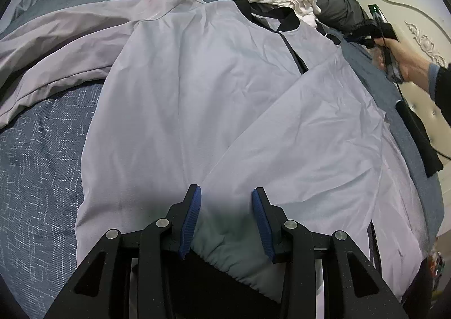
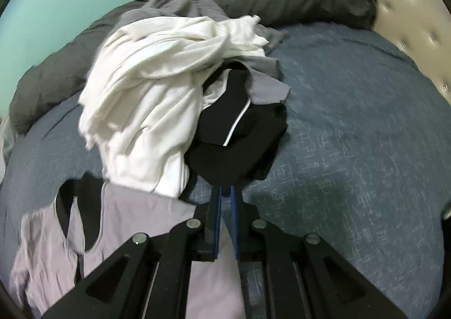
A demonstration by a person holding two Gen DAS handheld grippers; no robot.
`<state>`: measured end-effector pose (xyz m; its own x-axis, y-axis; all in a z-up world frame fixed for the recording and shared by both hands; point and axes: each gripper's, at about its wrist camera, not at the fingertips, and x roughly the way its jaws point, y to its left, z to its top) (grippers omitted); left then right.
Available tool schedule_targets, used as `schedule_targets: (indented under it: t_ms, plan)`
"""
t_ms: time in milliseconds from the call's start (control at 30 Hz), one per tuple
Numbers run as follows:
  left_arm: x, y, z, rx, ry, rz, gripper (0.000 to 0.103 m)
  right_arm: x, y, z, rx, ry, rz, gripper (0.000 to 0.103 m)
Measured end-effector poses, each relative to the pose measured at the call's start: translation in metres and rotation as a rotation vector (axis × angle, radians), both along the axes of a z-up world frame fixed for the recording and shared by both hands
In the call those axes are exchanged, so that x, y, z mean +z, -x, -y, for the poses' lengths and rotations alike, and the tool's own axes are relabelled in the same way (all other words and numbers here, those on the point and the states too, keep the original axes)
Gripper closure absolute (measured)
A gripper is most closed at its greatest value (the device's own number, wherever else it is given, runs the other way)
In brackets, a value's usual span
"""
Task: Fold clothes
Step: 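Move the right tool over the bed beside the jacket collar, then grasp the black cuff of the other grey sleeve with the left tool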
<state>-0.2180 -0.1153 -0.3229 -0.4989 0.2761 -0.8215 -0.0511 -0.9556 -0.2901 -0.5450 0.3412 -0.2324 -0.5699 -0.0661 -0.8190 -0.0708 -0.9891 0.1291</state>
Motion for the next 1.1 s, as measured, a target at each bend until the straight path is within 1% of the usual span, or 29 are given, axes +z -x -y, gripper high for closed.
schedule_targets:
  t_ms: [67, 167, 267, 333, 700, 733, 767, 833, 867, 933, 1000, 1067, 1100]
  plan:
    - [0.000, 0.001, 0.000, 0.001, 0.000, 0.000, 0.061, -0.003, -0.005, 0.002, 0.031, 0.001, 0.000, 0.097]
    - [0.000, 0.001, -0.001, 0.002, 0.004, 0.001, 0.061, -0.020, -0.013, 0.011, 0.105, 0.025, 0.026, 0.097]
    - [0.000, -0.001, 0.000, 0.001, 0.004, 0.001, 0.061, -0.040, -0.007, 0.013, 0.127, 0.013, 0.059, 0.097]
    - [0.000, 0.001, 0.000, 0.001, 0.006, 0.004, 0.061, -0.047, 0.000, 0.008, 0.099, 0.007, 0.062, 0.097]
    - [-0.001, 0.006, 0.000, 0.000, -0.003, 0.016, 0.061, -0.027, -0.055, -0.016, 0.145, 0.127, -0.002, 0.097]
    - [-0.001, 0.006, 0.000, 0.001, -0.003, 0.017, 0.061, -0.025, -0.061, -0.018, 0.151, 0.140, -0.006, 0.097]
    - [-0.001, 0.006, 0.000, 0.003, -0.003, 0.018, 0.061, -0.026, -0.079, -0.017, 0.174, 0.170, 0.004, 0.097]
    - [-0.001, 0.007, 0.000, 0.006, -0.001, 0.018, 0.061, -0.031, -0.114, -0.013, 0.198, 0.191, 0.041, 0.097]
    - [-0.001, 0.006, 0.000, 0.008, 0.000, 0.018, 0.061, -0.034, -0.124, -0.015, 0.208, 0.202, 0.053, 0.097]
    - [0.000, 0.006, 0.001, 0.010, 0.000, 0.018, 0.061, -0.040, -0.148, -0.014, 0.221, 0.198, 0.066, 0.097]
    - [-0.001, 0.006, 0.001, 0.013, -0.001, 0.019, 0.061, -0.052, -0.168, -0.014, 0.224, 0.187, 0.099, 0.097]
    - [0.000, 0.006, 0.001, 0.018, 0.000, 0.020, 0.061, -0.064, -0.179, -0.019, 0.196, 0.143, 0.135, 0.097]
    - [0.000, 0.006, 0.000, 0.020, 0.001, 0.021, 0.061, -0.069, -0.184, -0.023, 0.180, 0.144, 0.139, 0.097]
